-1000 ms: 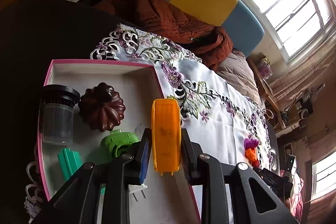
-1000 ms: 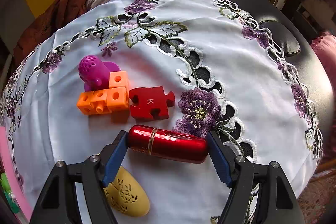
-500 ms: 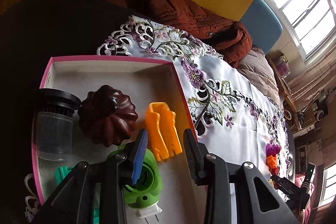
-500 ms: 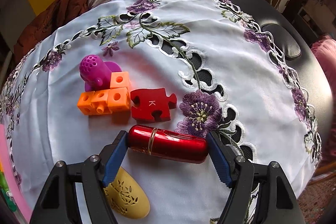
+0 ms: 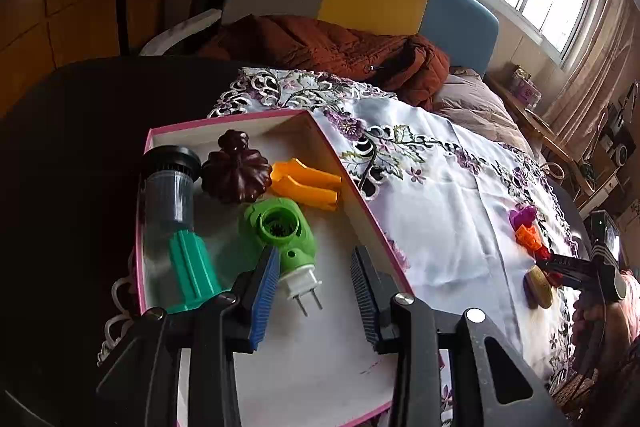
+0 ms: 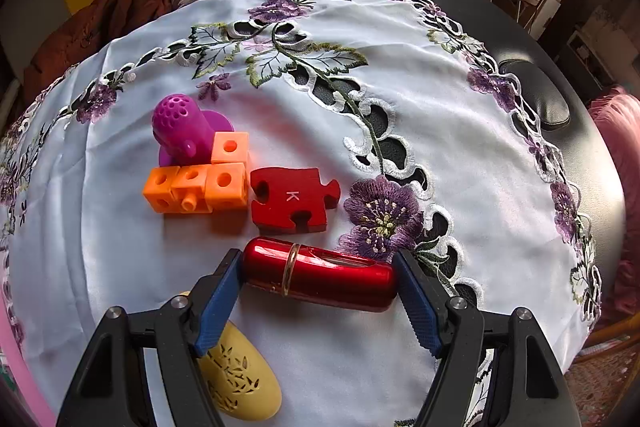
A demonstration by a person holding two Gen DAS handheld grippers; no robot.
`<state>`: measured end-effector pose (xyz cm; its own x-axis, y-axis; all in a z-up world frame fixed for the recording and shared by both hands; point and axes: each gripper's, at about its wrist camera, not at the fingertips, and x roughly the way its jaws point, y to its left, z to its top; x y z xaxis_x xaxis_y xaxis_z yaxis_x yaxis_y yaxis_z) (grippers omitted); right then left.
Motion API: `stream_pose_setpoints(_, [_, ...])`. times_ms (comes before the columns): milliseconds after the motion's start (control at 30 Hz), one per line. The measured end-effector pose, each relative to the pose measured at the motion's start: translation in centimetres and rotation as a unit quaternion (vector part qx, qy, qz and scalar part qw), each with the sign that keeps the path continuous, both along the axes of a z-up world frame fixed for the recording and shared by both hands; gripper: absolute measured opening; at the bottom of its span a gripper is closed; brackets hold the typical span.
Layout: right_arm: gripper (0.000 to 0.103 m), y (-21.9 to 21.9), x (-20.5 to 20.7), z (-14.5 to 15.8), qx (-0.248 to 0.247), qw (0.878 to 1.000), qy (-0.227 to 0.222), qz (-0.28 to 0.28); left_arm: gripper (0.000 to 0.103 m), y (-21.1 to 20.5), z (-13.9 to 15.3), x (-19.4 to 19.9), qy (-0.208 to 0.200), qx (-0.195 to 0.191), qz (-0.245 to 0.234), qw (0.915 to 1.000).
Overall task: Organize rigid objects
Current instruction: 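Lift the red cylinder with the right gripper and carry it toward the tray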
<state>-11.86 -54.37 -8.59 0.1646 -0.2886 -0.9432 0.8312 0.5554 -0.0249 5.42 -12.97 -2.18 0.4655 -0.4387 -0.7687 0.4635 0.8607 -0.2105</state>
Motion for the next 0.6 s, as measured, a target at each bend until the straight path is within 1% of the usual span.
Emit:
stream_pose_setpoints(133, [0.075, 0.2, 0.1, 0.0, -0.004, 1.0, 0.003, 0.003, 0.037, 0.8, -0.3, -1.3, -0.013, 0.02, -0.003, 0.9997])
stream_pose_setpoints(267, [0.075, 0.3, 0.3, 0.0, -0.011, 1.0, 0.008, 0.011, 0.037, 1.7, -0.5, -1.8, -0.013, 0.025, 0.001, 0.9996])
stream_pose_setpoints(367, [0.075, 0.4, 0.3, 0.1, -0.013, 1.0, 0.009, 0.013, 0.037, 2.2, -0.5, -2.2, -0.023, 0.033, 0.006, 0.9992])
stream_pose_setpoints(500, [0.075, 0.3, 0.1, 0.4, -0.018, 1.0, 0.002, 0.006, 0.037, 2.9, -0.5, -2.3, -0.03, 0.037, 0.01, 0.9988])
stream_pose_setpoints(600, [0.075, 0.1, -0.3, 0.9, -0.024, 1.0, -0.013, -0.006, 0.037, 3.2, -0.5, -2.4, -0.034, 0.043, 0.013, 0.9984])
